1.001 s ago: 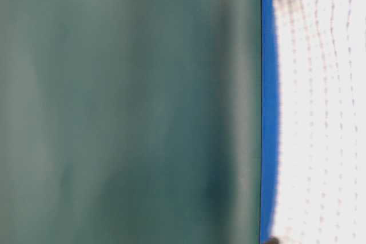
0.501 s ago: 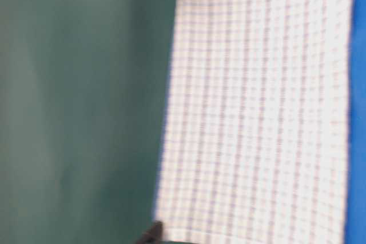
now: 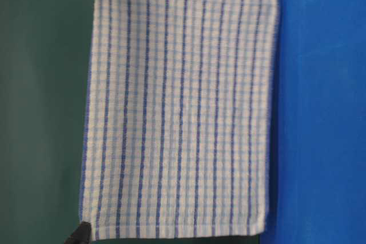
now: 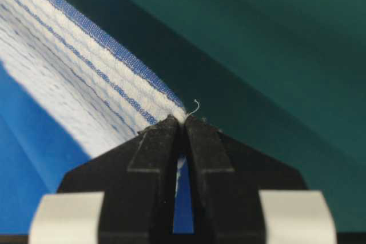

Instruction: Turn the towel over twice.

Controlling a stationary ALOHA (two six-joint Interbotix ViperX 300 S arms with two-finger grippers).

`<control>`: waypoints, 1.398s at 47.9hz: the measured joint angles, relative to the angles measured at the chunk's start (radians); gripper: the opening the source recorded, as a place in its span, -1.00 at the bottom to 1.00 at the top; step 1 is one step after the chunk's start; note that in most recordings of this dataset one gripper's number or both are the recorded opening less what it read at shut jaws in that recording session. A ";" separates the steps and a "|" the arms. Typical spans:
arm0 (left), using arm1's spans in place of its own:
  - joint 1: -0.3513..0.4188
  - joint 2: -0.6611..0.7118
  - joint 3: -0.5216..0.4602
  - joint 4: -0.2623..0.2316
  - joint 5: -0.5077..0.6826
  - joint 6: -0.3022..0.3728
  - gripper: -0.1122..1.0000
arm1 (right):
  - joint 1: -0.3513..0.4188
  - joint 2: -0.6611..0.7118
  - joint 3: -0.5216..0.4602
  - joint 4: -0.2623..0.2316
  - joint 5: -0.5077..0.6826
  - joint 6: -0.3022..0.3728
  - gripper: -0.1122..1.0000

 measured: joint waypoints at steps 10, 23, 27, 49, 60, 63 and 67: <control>-0.032 -0.003 0.005 0.000 0.005 -0.003 -0.74 | 0.032 -0.025 -0.002 -0.003 0.061 0.003 -0.70; -0.129 -0.002 0.103 0.000 0.006 -0.044 -0.74 | 0.186 -0.032 0.052 0.006 0.212 0.072 -0.70; -0.176 0.000 0.147 0.000 0.008 -0.066 -0.74 | 0.242 -0.029 0.100 0.006 0.221 0.127 -0.70; -0.451 0.164 0.285 -0.002 0.008 -0.259 -0.75 | 0.514 0.123 0.307 0.006 0.086 0.403 -0.70; -0.589 0.295 0.288 -0.002 0.005 -0.351 -0.74 | 0.683 0.270 0.316 0.008 -0.020 0.540 -0.70; -0.620 0.322 0.288 -0.002 0.000 -0.368 -0.74 | 0.726 0.316 0.313 0.008 -0.043 0.571 -0.70; -0.660 0.359 0.288 -0.002 -0.018 -0.391 -0.74 | 0.775 0.379 0.301 0.008 -0.069 0.606 -0.70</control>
